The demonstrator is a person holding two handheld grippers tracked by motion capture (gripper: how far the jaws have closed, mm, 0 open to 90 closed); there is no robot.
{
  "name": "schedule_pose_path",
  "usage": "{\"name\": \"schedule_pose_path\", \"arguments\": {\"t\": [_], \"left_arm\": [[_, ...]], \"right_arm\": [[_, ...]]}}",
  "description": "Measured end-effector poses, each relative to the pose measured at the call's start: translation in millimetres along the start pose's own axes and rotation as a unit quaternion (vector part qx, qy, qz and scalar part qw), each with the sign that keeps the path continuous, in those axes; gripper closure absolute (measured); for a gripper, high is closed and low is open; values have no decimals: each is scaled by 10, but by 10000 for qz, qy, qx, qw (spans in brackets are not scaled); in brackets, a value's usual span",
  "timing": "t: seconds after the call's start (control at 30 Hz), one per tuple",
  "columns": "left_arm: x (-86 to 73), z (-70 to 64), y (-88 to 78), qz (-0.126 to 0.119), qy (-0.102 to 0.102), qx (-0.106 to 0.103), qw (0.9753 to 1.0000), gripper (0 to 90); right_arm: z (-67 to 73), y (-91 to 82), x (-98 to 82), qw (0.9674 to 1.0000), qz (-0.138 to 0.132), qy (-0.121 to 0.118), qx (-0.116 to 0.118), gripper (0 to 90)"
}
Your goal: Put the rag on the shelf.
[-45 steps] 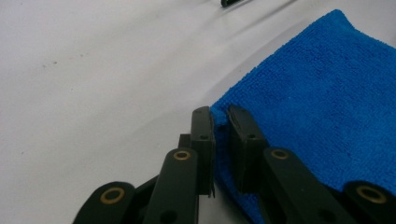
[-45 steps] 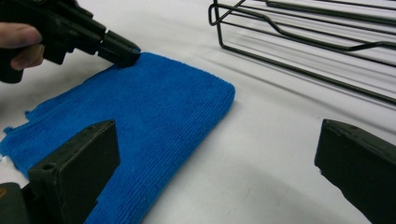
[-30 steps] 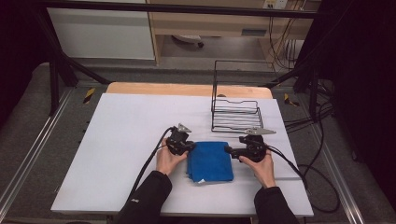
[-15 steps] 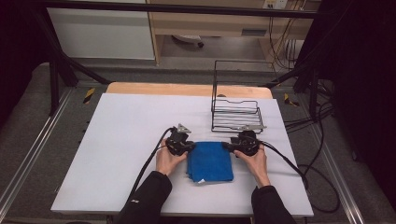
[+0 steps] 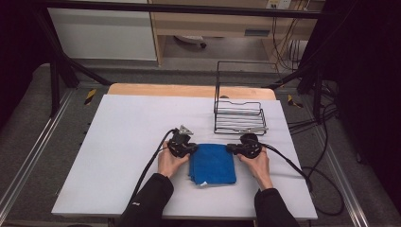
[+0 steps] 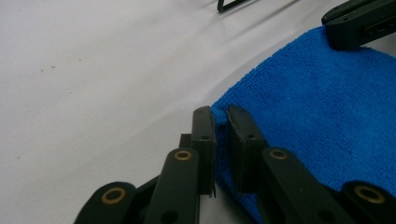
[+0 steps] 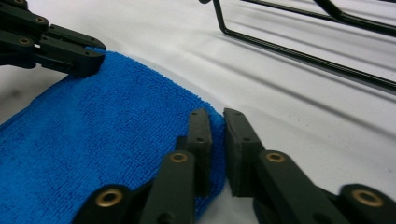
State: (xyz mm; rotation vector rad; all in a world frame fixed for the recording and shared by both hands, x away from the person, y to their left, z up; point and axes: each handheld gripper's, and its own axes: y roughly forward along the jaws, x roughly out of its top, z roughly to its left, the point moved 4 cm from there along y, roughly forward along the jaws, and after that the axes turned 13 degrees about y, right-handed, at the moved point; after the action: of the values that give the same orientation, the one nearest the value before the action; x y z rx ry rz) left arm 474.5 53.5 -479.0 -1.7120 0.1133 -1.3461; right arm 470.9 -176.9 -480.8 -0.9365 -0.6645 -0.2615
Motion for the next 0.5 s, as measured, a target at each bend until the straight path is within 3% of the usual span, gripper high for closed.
{"name": "schedule_pose_path", "arguments": {"t": [0.23,0.5], "left_arm": [[-12,27,-10,-97,-289,-135,9994,831],[7,5,-116,-309,-218,-138,9992,843]], "right_arm": [[10,-40,13,10000,6,22,56,862],[66,-147,43,9996,-218,63,175,864]]}}
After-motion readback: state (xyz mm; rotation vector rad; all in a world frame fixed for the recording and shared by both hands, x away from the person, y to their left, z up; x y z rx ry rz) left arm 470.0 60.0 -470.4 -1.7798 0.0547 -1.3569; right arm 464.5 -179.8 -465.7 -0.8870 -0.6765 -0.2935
